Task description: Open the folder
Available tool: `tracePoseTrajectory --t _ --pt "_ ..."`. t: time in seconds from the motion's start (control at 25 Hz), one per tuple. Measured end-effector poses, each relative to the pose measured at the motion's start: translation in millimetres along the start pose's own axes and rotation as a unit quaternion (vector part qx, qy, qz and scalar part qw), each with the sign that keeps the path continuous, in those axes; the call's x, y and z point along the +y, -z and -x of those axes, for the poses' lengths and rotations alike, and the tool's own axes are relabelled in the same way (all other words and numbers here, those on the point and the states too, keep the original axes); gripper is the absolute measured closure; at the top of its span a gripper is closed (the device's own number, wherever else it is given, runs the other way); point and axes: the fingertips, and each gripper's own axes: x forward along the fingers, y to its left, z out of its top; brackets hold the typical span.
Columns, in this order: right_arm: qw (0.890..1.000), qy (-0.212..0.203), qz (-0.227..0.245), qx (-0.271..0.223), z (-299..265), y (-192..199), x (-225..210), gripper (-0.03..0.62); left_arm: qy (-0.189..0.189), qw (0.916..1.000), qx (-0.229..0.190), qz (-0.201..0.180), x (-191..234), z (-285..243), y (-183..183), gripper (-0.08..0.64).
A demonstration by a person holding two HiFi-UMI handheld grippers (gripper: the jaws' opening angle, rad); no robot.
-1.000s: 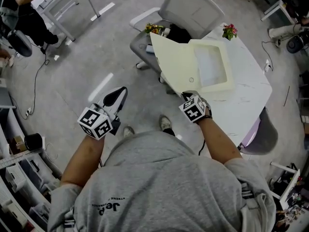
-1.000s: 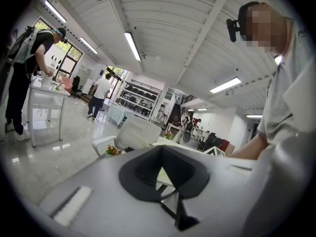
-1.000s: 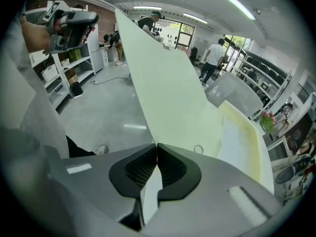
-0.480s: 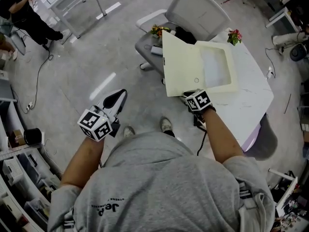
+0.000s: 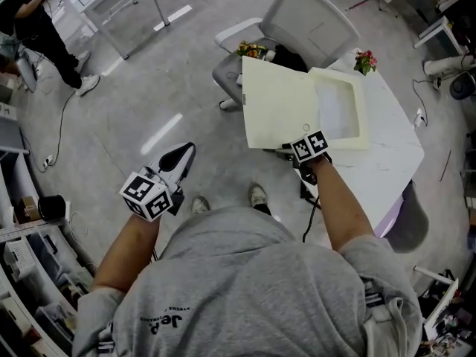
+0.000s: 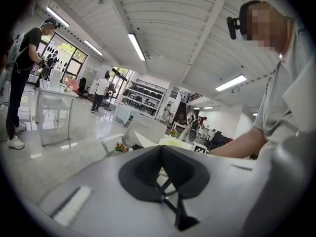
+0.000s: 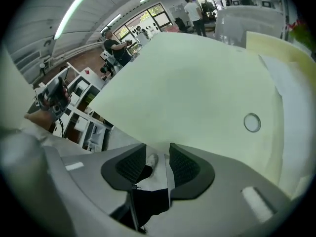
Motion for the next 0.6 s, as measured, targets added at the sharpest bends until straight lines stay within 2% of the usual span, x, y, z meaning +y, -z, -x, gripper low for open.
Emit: tracePoseTrajectory --t 0.12,0.28,0.32,0.4,0.48,0.6 --pt "0.999 -0.038 -0.014 0.016 -2 -2 1 0.444 -0.004 1.0000 0.003 -0.001 3 3 1 0.511" --pt "0.994 -0.085 -0.069 0.012 0 -5 -2 0.447 -0.008 0.9999 0.006 0.001 6 4 2 0.511" --pt "0.993 -0.081 -0.089 0.006 0 -5 -7 0.467 -0.009 0.9999 0.006 0.002 7 4 3 0.511" --pt "0.991 -0.057 -0.124 -0.007 -2 -5 -18 0.575 -0.010 0.9999 0.008 0.004 10 2 4 0.511" --pt "0.989 -0.041 -0.141 -0.013 -2 -5 -23 0.588 -0.010 0.9999 0.011 0.007 12 -2 6 0.511" --pt "0.992 -0.012 -0.123 0.009 -4 -5 -23 0.589 -0.008 0.9997 0.019 0.015 18 -13 8 0.511"
